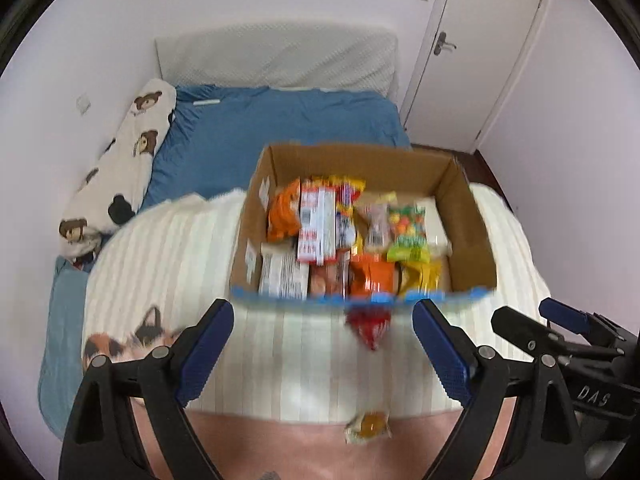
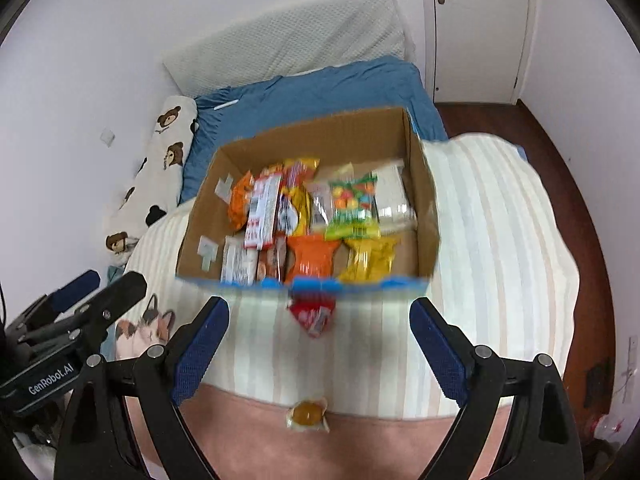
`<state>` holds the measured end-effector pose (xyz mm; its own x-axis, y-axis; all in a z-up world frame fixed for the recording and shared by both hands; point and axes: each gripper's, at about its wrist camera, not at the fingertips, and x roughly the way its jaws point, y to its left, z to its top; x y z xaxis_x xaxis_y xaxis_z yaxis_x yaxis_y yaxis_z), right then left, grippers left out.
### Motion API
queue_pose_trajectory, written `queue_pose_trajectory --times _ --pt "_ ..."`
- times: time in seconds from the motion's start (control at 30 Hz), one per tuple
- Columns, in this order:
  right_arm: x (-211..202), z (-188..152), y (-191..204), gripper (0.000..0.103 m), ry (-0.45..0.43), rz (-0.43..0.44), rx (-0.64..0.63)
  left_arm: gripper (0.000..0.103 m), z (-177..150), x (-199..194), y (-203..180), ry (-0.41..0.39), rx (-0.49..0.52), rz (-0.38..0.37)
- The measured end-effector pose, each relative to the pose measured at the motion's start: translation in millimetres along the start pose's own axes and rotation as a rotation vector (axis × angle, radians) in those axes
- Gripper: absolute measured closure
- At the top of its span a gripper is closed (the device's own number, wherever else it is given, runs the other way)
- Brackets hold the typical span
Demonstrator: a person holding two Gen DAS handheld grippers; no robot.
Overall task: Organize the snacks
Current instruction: 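Grasp the round orange candy with the left gripper while the right gripper grasps the red triangular packet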
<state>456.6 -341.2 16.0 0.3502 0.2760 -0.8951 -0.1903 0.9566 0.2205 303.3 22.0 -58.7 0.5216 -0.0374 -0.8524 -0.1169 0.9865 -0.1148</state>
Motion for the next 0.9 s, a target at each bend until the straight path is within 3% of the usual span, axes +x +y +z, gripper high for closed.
queue_pose_trajectory --times 0.1,0.17,0.3,0.43,0.57,0.73,0.77,0.83,0.87,0.9 --pt "11 -32 -9 0.009 0.050 0.038 0.037 0.011 -32 9 5 0.043 -0.013 0.014" --pt "31 -58 -16 0.009 0.112 0.053 0.065 0.011 -57 27 9 0.095 -0.018 0.039" --pt "73 -98 -34 0.009 0.219 0.086 0.144 0.011 -99 68 5 0.231 -0.026 0.019" --pt "96 -122 -59 0.009 0.243 0.084 0.220 0.011 -132 112 -6 0.321 -0.048 -0.025" --pt "104 -133 -83 0.009 0.243 0.057 0.266 0.011 -158 158 -27 0.439 -0.101 -0.119" --pt "109 -142 -110 0.009 0.246 0.019 0.319 0.011 -170 195 -49 0.494 -0.098 -0.143" --pt "110 -144 -114 0.009 0.247 0.016 0.322 0.014 -172 200 -55 0.490 -0.078 -0.124" --pt "111 -146 -119 0.009 0.249 0.011 0.328 0.029 -173 201 -60 0.465 -0.050 -0.095" --pt "112 -146 -120 0.009 0.250 0.011 0.328 0.048 -173 198 -63 0.433 -0.029 -0.077" --pt "112 -145 -121 0.009 0.249 0.013 0.325 0.049 -173 196 -63 0.420 -0.016 -0.066"
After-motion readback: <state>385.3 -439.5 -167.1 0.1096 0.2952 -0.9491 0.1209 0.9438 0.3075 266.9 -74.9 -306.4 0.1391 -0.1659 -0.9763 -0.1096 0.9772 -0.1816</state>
